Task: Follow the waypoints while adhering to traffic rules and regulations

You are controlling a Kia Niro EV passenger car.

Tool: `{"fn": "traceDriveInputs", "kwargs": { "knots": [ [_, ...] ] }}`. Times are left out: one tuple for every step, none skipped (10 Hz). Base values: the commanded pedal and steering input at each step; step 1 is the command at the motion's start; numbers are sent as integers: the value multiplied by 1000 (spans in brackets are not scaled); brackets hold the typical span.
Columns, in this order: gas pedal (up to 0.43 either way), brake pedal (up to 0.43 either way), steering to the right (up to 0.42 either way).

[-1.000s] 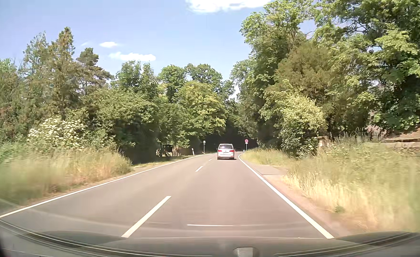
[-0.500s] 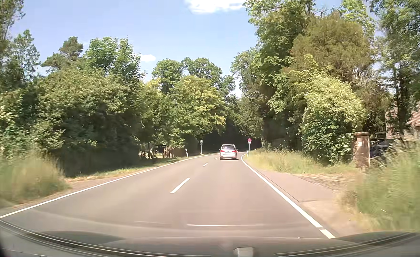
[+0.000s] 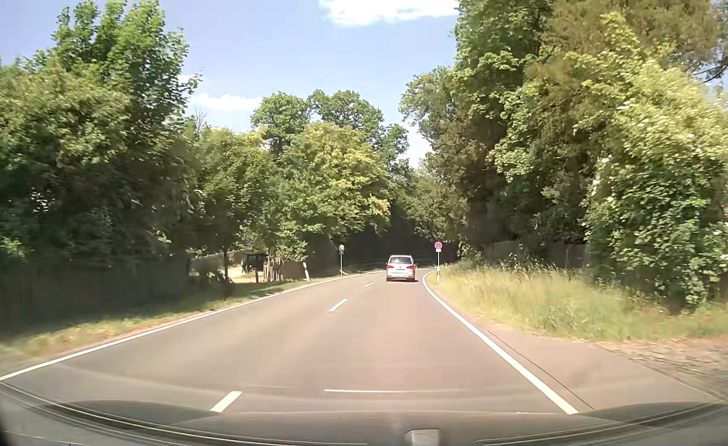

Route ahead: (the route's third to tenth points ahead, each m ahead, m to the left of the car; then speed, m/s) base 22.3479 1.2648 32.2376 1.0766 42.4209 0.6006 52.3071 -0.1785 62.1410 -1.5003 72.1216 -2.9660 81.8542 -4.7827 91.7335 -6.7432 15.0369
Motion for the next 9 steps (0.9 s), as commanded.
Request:
{"fn": "traceDriveInputs", "kwargs": {
  "knots": [
    [138, 30, 5],
    [138, 30, 6],
    [138, 30, 6],
    [138, 30, 6],
    [138, 30, 6],
    [138, 30, 7],
    [138, 30, 7],
    [138, 30, 7],
    [138, 30, 7]
  ]
}}
